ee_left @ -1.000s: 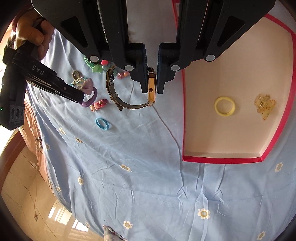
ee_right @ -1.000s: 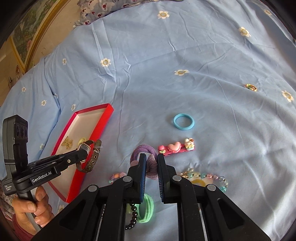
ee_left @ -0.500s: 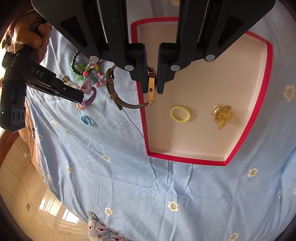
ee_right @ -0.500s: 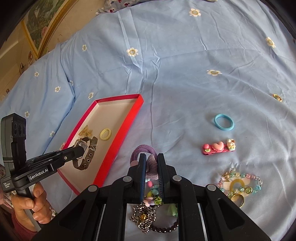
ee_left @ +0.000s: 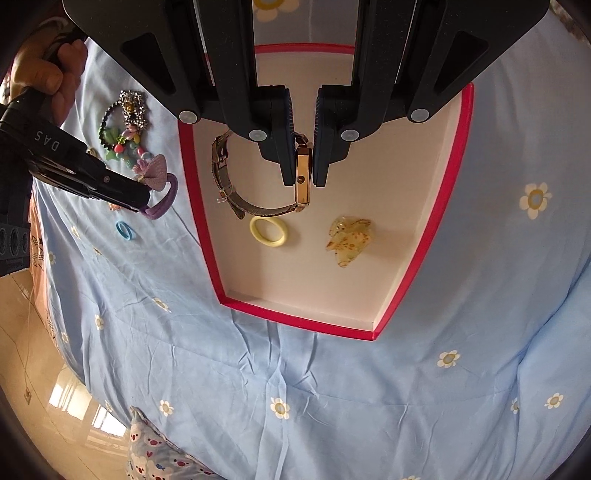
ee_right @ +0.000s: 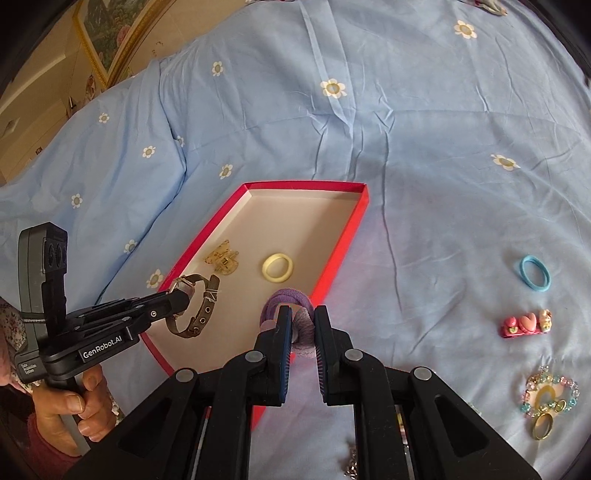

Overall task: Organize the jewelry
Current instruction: 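Carry the watch into the box with the left tool while the right tool grasps the purple bow, then open the left tool to drop the watch while the right tool releases the purple bow in the box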

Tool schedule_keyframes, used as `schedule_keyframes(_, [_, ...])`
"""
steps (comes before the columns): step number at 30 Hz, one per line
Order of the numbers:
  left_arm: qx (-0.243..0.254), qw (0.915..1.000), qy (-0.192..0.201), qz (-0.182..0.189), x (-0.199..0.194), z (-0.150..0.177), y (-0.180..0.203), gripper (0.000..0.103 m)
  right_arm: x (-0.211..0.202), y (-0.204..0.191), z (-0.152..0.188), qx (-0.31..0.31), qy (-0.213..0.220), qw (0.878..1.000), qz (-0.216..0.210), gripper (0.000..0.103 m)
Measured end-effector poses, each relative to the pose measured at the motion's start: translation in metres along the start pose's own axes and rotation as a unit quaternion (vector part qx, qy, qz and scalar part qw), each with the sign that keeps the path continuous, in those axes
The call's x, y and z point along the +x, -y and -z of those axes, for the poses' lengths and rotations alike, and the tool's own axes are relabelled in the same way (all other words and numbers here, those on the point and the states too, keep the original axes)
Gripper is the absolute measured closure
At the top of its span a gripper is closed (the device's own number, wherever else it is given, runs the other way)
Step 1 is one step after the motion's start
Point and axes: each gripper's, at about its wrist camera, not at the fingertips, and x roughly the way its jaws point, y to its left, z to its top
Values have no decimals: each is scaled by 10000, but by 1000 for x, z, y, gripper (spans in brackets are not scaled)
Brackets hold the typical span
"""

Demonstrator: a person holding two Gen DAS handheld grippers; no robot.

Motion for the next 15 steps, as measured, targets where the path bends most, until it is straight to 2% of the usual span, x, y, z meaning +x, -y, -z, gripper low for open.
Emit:
schedule_keyframes(8, [-126,9994,-84,-319,16,-4,-25,95,33,-24,-11,-205,-183,9995,-146,91])
schedule_keyframes(15, [-132,9982,-175,-556,32,-9,-36,95,67,-27,-19,-285,-420,9987,-63,91])
